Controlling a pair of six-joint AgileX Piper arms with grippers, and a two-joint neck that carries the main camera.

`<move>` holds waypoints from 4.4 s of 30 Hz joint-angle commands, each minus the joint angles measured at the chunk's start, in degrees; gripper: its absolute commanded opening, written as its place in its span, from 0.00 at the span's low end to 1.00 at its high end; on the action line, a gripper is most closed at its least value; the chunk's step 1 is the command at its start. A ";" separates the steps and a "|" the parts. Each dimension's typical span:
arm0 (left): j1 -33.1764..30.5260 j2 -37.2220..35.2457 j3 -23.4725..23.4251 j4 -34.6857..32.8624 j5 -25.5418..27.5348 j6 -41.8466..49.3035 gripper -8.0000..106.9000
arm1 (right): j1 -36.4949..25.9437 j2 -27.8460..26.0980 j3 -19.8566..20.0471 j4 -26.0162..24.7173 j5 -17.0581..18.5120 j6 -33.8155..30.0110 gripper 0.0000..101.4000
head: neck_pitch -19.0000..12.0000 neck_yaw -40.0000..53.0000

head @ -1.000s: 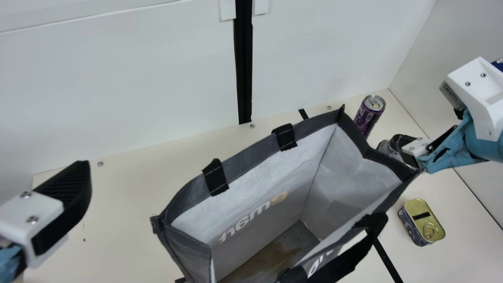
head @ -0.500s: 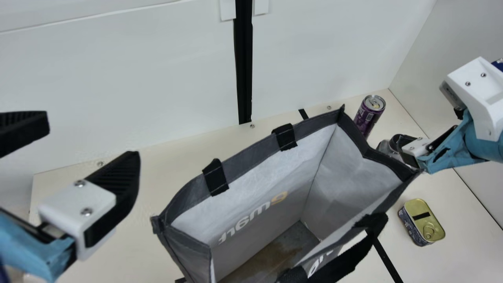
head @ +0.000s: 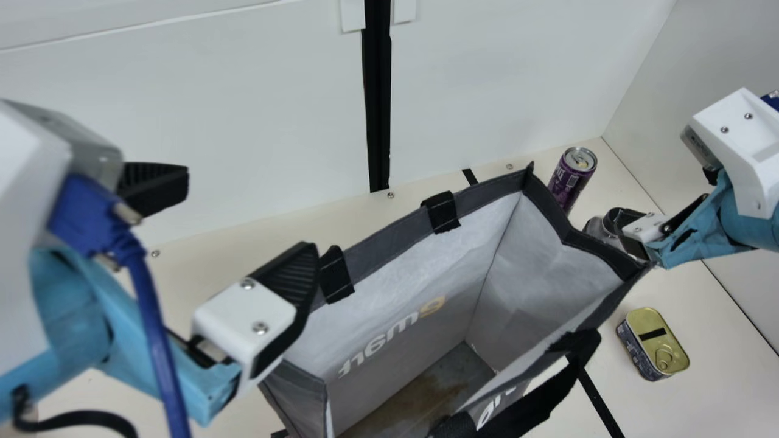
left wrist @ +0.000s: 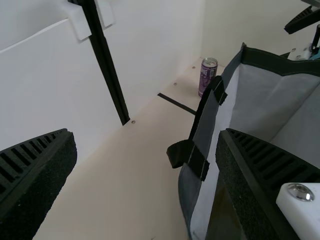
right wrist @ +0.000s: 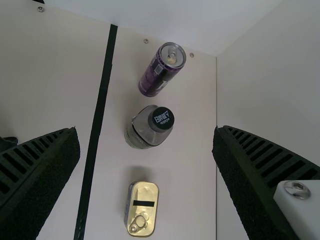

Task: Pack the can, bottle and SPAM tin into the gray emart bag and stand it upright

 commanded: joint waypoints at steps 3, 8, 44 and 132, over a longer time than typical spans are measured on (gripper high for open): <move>-1.51 1.70 -1.29 0.13 0.07 0.38 0.85 | 0.00 0.00 0.00 0.00 0.00 0.00 0.94 | -1.30 -0.14; -3.32 3.95 -3.07 0.38 0.07 0.89 0.85 | 0.00 0.00 0.00 0.00 0.00 0.00 0.94 | -1.30 -0.14; -1.91 17.91 -7.67 -12.42 0.07 5.92 0.85 | 0.00 0.00 0.00 0.00 0.00 0.00 0.94 | -1.30 -0.14; -10.95 -1.69 24.34 69.29 0.07 -28.88 0.00 | 0.00 0.00 0.00 0.00 0.00 0.00 0.94 | -1.30 -0.14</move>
